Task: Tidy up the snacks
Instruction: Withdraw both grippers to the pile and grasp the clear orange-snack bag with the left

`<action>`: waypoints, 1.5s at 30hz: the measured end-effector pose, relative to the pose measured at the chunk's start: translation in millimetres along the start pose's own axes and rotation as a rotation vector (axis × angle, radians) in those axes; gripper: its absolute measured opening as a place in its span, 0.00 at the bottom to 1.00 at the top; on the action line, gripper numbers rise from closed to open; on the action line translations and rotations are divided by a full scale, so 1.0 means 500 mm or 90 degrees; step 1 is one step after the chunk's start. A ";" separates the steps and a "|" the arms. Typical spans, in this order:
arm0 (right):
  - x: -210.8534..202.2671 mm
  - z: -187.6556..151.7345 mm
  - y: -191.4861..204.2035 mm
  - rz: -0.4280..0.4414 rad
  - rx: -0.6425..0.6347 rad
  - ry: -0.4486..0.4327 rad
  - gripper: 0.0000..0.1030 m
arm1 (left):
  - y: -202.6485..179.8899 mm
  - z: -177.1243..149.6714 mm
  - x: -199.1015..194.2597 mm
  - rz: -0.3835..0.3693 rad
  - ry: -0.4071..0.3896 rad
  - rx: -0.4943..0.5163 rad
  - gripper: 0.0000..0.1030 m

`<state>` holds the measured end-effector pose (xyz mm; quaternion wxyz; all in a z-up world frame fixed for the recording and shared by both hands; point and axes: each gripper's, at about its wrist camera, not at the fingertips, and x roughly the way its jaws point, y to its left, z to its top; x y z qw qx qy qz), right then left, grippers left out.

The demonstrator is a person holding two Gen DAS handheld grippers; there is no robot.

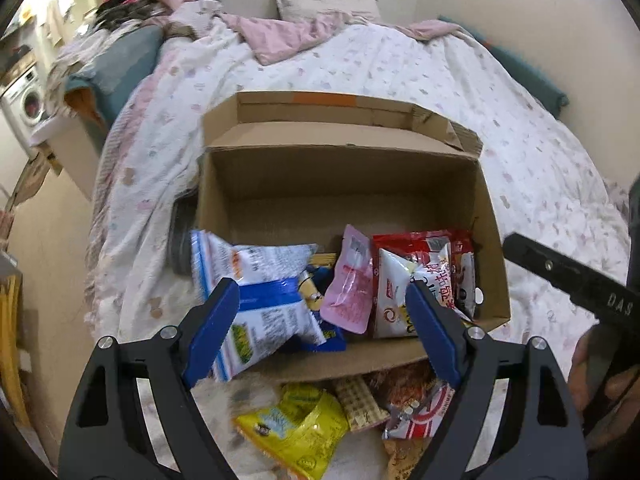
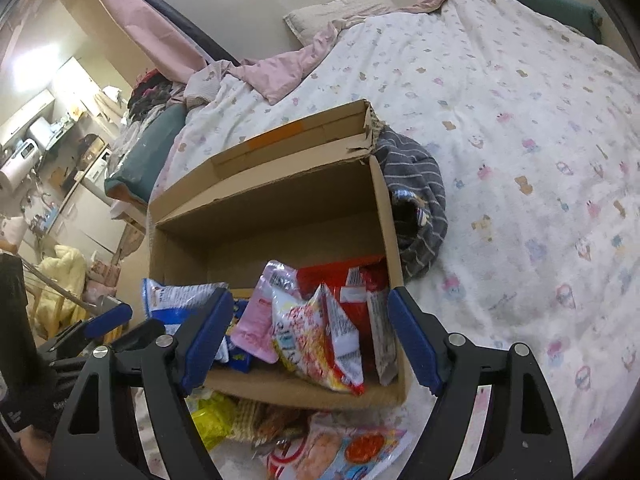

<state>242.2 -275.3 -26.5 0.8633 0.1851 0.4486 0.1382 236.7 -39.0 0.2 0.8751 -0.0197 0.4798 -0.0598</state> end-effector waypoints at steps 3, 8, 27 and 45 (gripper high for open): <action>-0.017 -0.011 0.004 0.000 0.000 -0.005 0.80 | 0.012 -0.013 -0.020 0.008 -0.004 -0.013 0.80; -0.044 -0.034 0.006 -0.005 -0.005 -0.011 0.80 | 0.029 -0.050 -0.055 0.019 -0.005 -0.018 0.80; -0.098 -0.163 -0.009 -0.050 -0.006 0.023 0.80 | 0.106 -0.228 -0.095 0.075 0.047 -0.067 0.80; -0.071 -0.191 -0.062 -0.104 0.029 0.083 0.80 | 0.067 -0.377 0.065 0.031 0.315 0.003 0.80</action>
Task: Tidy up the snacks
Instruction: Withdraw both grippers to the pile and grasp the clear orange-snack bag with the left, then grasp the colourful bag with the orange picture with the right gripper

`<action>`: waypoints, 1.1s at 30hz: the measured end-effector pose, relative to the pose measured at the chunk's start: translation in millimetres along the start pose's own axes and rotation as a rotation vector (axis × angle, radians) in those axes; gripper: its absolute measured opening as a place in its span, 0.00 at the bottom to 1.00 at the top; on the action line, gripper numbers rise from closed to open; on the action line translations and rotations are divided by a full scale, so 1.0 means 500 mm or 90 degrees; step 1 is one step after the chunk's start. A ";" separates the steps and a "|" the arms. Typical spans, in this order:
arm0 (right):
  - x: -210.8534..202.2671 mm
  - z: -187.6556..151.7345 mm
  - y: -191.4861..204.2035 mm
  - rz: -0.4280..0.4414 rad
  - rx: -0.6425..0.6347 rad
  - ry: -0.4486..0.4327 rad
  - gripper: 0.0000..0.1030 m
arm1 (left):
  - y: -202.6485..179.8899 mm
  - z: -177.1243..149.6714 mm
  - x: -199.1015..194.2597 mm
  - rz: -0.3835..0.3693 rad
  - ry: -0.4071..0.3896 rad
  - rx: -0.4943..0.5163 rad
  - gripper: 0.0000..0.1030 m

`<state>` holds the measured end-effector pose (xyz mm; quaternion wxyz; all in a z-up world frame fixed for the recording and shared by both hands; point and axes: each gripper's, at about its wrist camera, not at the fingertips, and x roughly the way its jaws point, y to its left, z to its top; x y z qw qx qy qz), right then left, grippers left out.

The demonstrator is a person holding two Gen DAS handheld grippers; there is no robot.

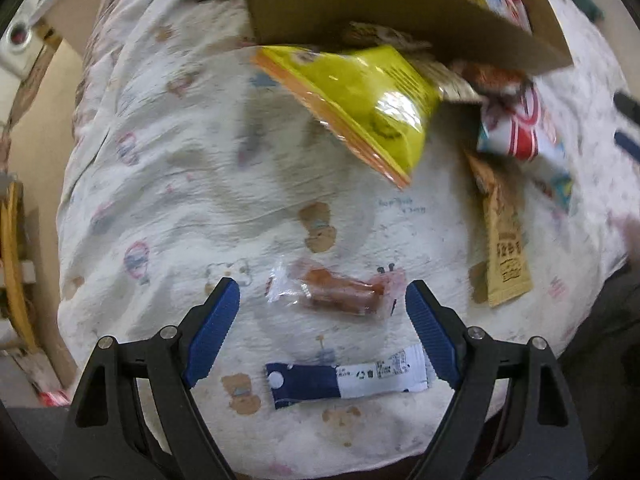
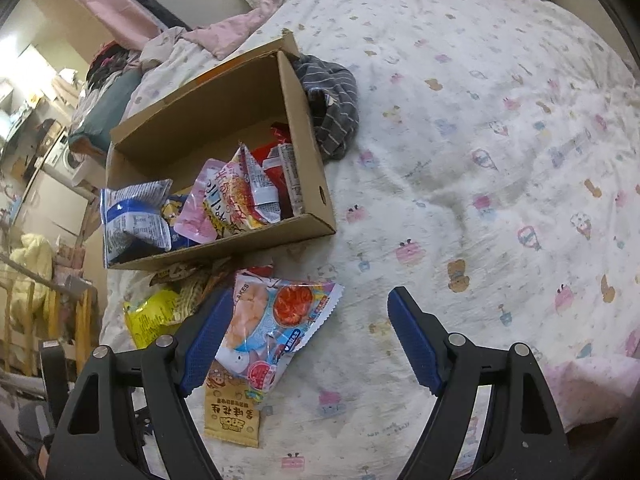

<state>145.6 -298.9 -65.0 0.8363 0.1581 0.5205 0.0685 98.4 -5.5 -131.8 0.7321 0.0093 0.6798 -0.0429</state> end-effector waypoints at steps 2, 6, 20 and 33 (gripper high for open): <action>-0.001 -0.002 0.000 -0.002 -0.004 0.001 0.80 | -0.016 0.002 0.011 0.003 0.012 0.018 0.80; 0.000 -0.001 -0.008 -0.004 0.002 0.004 0.80 | -0.035 0.007 0.037 0.013 0.028 0.039 0.80; 0.084 -0.011 -0.011 0.062 0.072 0.116 0.80 | -0.044 0.005 -0.041 -0.024 -0.057 0.048 0.56; 0.225 -0.037 0.017 0.106 0.131 0.234 0.80 | 0.026 0.037 -0.102 -0.052 -0.127 -0.048 0.56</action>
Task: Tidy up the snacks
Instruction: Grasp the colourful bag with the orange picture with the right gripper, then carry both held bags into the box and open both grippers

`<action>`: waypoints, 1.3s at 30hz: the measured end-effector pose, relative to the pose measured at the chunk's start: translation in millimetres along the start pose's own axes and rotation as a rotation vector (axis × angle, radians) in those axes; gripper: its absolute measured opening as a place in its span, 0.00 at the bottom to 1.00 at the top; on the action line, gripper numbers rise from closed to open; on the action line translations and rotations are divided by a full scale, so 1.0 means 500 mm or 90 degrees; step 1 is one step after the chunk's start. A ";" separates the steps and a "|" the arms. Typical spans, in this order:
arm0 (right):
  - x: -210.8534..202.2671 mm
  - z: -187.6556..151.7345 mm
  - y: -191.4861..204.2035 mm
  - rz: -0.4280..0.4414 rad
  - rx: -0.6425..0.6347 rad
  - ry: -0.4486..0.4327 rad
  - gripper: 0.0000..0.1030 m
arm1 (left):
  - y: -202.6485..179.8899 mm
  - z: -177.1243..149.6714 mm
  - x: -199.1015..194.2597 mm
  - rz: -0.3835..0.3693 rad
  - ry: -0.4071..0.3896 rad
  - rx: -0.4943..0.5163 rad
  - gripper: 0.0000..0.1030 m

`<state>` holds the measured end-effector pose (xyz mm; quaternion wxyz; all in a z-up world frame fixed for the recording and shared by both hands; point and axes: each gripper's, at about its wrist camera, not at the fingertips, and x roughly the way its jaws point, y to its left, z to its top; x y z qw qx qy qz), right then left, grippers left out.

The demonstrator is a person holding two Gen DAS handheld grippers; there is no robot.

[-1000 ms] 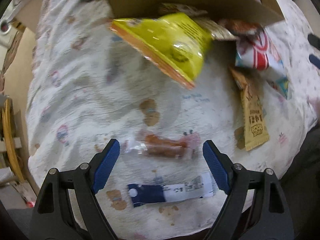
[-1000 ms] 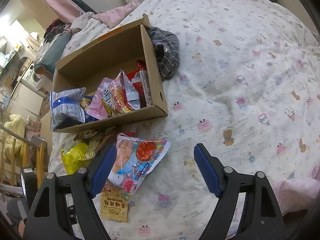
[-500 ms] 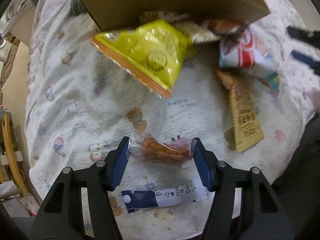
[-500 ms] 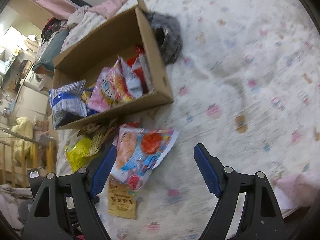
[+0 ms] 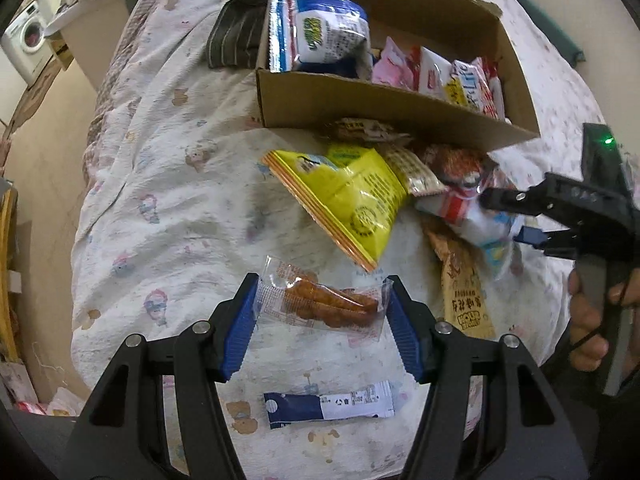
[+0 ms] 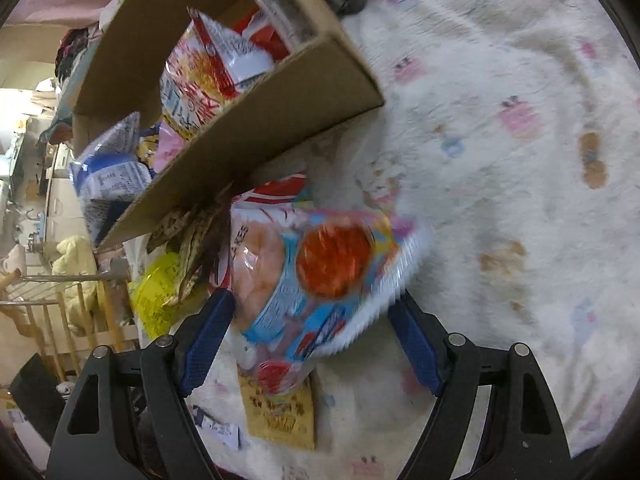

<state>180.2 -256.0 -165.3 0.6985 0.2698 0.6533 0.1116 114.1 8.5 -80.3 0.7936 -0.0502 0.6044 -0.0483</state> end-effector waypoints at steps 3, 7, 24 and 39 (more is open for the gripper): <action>0.019 0.002 0.014 0.003 -0.013 -0.009 0.79 | 0.006 0.000 0.001 -0.007 -0.001 -0.015 0.56; 0.006 -0.005 0.030 0.001 -0.043 -0.022 0.55 | 0.008 0.014 0.010 -0.029 0.006 -0.039 0.56; -0.163 -0.074 -0.064 -0.012 -0.037 -0.118 0.46 | -0.041 0.015 -0.015 -0.012 -0.032 -0.026 0.56; -0.242 -0.073 0.021 0.016 -0.095 -0.220 0.46 | -0.059 0.038 -0.083 0.036 -0.111 -0.002 0.56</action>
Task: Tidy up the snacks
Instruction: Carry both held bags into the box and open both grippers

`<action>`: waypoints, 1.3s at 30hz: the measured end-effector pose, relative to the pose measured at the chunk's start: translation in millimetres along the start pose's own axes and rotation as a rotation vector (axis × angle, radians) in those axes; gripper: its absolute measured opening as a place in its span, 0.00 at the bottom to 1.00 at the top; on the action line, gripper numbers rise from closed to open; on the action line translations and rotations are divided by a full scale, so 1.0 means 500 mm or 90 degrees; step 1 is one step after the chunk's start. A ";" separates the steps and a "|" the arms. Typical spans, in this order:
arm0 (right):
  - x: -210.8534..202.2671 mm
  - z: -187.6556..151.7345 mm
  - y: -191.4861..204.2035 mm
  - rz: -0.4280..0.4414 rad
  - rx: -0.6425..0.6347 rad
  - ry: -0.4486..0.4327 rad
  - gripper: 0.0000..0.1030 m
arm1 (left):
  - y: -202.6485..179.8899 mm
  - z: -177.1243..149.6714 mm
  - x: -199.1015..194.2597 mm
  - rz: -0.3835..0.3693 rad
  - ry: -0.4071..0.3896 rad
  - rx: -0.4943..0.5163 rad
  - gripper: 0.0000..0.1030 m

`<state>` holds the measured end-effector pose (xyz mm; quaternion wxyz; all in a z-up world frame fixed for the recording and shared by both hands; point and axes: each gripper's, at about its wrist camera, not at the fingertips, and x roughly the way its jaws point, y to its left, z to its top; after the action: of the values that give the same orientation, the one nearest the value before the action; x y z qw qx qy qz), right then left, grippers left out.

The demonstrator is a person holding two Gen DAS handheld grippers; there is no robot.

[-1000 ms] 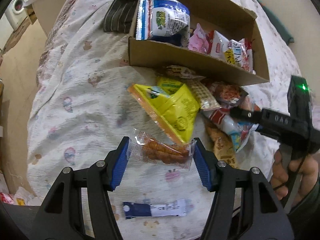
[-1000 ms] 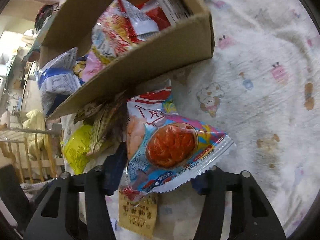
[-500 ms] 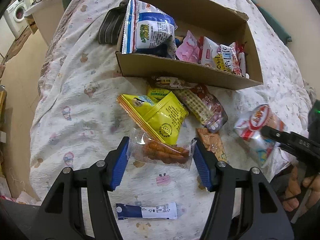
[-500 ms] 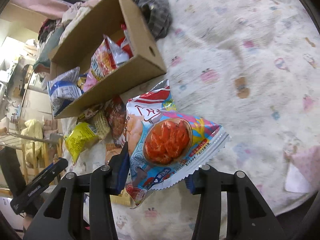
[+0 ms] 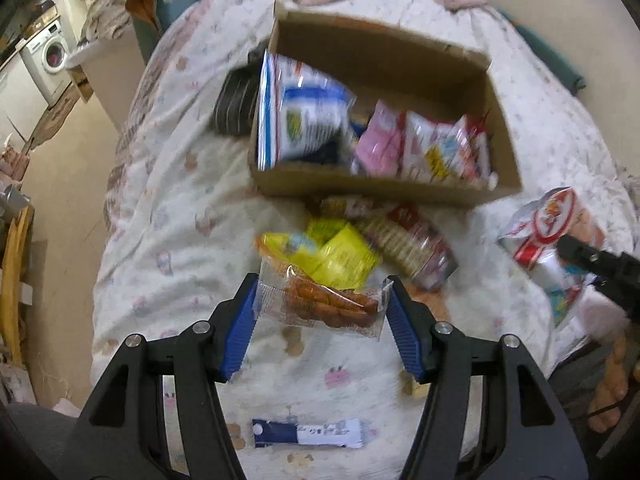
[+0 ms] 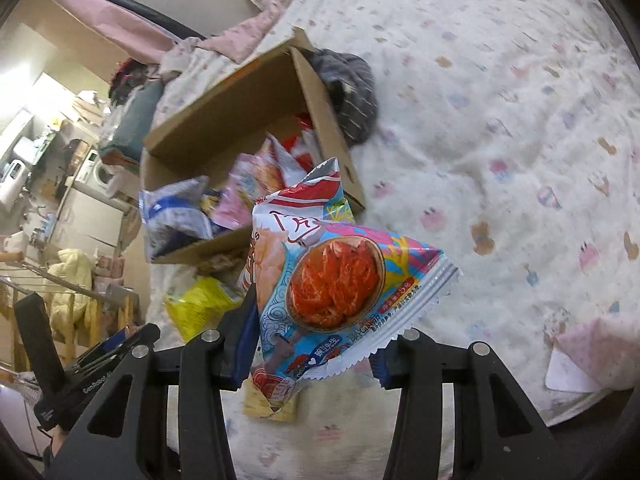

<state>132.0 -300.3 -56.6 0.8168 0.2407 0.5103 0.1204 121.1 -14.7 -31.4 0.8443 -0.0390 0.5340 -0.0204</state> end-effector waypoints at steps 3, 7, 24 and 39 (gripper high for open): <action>-0.007 0.026 0.026 0.015 -0.017 -0.013 0.46 | -0.012 0.033 -0.029 0.003 -0.034 0.010 0.56; -0.018 0.066 0.066 0.036 -0.045 -0.029 0.47 | -0.021 0.077 -0.046 0.009 -0.061 0.020 0.56; 0.074 0.215 0.127 0.048 -0.095 -0.059 0.47 | -0.102 0.240 0.007 0.021 -0.114 0.081 0.56; 0.171 0.241 0.083 0.023 -0.068 -0.038 0.47 | -0.121 0.250 0.117 0.007 -0.086 0.107 0.56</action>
<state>279.9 -259.4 -57.5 0.8412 0.2092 0.4740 0.1550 259.6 -73.9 -25.5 0.8787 0.0336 0.4727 -0.0576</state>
